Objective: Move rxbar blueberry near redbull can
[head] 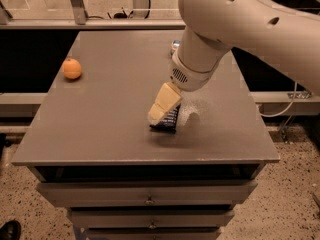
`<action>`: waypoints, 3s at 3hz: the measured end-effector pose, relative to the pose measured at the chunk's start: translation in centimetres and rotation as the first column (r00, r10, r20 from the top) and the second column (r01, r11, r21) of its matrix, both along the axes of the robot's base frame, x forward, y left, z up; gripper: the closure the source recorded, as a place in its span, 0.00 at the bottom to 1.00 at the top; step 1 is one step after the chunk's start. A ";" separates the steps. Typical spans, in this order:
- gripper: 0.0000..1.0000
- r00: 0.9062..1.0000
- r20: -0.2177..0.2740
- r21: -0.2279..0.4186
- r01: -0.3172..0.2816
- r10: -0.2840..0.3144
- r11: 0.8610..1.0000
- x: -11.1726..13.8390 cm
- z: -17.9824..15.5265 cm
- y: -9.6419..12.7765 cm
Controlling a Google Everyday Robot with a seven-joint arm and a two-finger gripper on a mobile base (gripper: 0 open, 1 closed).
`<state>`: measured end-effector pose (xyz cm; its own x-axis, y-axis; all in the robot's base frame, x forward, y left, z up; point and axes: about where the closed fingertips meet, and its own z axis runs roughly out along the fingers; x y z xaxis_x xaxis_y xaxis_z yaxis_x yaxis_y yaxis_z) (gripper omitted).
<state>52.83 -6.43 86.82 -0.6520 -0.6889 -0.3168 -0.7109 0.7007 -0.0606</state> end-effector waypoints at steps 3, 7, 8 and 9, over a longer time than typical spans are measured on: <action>0.00 0.919 -0.075 0.006 0.388 -0.387 0.922 0.7 -5.0 3.1; 0.88 0.900 0.032 0.052 0.432 -0.434 0.900 2.4 -2.0 3.5; 1.00 0.913 0.085 0.090 0.392 -0.400 0.915 3.4 0.3 3.1; 1.00 0.921 0.208 0.085 0.318 -0.329 0.944 5.1 4.3 0.7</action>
Offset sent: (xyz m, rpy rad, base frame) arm 0.0093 0.0377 -0.0564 0.0521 0.0914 -0.4301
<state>57.93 -5.76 91.12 -0.7487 -0.4317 -0.5031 -0.4179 0.8964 -0.1473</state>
